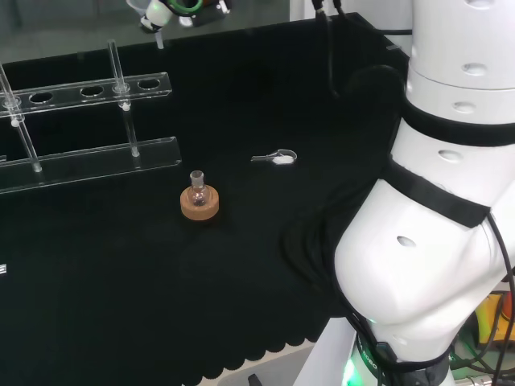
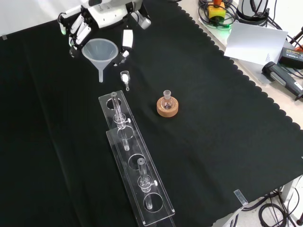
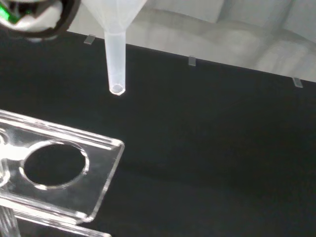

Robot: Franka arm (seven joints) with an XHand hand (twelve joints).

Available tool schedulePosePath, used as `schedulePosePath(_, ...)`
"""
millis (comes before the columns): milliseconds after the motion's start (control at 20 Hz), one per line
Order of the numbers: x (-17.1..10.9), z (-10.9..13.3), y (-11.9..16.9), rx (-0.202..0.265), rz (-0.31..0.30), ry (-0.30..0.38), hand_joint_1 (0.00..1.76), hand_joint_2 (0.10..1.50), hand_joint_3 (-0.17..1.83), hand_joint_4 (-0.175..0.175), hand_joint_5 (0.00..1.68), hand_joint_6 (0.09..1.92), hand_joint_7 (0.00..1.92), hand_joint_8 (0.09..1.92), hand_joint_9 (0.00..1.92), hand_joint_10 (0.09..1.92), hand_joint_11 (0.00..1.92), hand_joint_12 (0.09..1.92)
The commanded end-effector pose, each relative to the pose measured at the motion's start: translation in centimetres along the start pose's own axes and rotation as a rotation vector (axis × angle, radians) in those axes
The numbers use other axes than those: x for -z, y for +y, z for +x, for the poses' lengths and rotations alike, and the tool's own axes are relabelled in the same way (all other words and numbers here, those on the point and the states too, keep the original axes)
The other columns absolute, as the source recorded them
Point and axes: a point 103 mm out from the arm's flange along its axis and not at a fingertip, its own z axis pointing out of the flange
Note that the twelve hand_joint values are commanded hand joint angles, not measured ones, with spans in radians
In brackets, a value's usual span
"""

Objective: Place the funnel on the round-bottom flask.

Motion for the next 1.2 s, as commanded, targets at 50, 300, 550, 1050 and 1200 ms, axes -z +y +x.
schedulePosePath(50, 0.2, -1.4, -0.8, -0.012, -0.019, -0.012, 0.85, 0.48, 0.78, 0.013, 0.77, 0.24, 0.99, 0.60, 0.69, 0.45, 0.00, 1.28)
schedulePosePath(300, 0.7, 1.7, -0.7, -0.028, -0.026, -0.014, 0.85, 0.48, 0.78, 0.014, 0.78, 0.25, 0.99, 0.60, 0.69, 0.45, 0.00, 1.28)
schedulePosePath(550, 1.0, 2.6, -0.9, -0.053, -0.028, -0.007, 0.86, 0.48, 0.79, 0.014, 0.78, 0.26, 1.00, 0.60, 0.69, 0.44, 0.00, 1.28)
schedulePosePath(1050, 0.7, 0.7, -2.5, -0.073, -0.044, -0.001, 0.86, 0.47, 0.81, 0.019, 0.75, 0.39, 1.01, 0.59, 0.72, 0.41, 0.00, 1.29)
schedulePosePath(1200, 0.0, -3.8, -3.9, -0.073, -0.051, 0.024, 0.86, 0.48, 0.81, 0.019, 0.75, 0.40, 1.01, 0.59, 0.72, 0.41, 0.00, 1.29)
